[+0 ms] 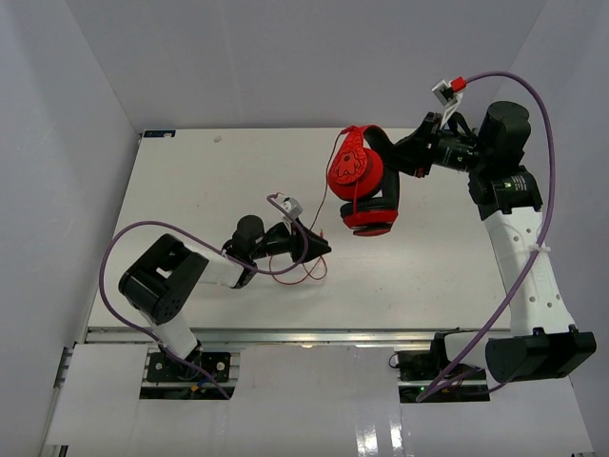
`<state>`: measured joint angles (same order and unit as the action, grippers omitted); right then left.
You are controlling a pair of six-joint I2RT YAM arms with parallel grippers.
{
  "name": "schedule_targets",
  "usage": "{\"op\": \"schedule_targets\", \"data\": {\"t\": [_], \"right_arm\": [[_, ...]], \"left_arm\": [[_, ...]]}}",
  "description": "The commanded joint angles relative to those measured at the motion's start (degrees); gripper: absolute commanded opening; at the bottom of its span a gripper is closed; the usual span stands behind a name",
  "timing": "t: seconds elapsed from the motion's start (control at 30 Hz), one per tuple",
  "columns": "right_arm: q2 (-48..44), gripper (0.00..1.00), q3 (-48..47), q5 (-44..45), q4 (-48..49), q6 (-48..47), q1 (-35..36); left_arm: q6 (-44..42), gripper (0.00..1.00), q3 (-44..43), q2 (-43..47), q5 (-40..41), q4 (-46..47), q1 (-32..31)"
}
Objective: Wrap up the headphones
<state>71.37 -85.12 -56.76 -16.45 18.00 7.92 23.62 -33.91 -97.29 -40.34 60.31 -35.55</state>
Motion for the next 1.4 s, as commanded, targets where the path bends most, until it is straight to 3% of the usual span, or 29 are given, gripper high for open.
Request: {"op": "schedule_targets", "data": {"t": [0.0, 0.63, 0.73, 0.9, 0.97, 1.17, 1.37], "right_arm": [[-0.1, 0.08, -5.0, -0.4, 2.8, 5.9, -2.1], [1.7, 0.08, -9.1, 1.3, 3.5, 10.4, -10.2], [1.8, 0.08, -9.6, 1.8, 3.5, 10.4, -10.9], [2.1, 0.08, -10.1, 2.9, 3.2, 9.6, -11.9], [2.2, 0.08, -9.9, 3.8, 3.1, 8.6, -12.1], [0.4, 0.08, -7.4, 15.0, 1.0, 3.1, -12.0], [-1.9, 0.08, -3.9, 41.5, -2.2, 5.7, -10.9]], "left_arm": [[-1.8, 0.40, 1.1, -0.9, -0.6, 4.3, -1.0], [-0.1, 0.38, 0.4, -11.1, 4.0, 13.3, -5.7], [0.7, 0.30, 0.5, -12.4, 4.5, 14.5, -5.9], [2.8, 0.03, 0.9, -13.7, 5.3, 17.8, -6.4], [2.9, 0.00, 1.0, -13.1, 6.5, 17.9, -6.8], [0.3, 0.00, -0.6, -8.0, 8.5, 8.7, -10.4], [-5.6, 0.00, -5.1, -3.4, 13.9, -10.8, -19.7]]}}
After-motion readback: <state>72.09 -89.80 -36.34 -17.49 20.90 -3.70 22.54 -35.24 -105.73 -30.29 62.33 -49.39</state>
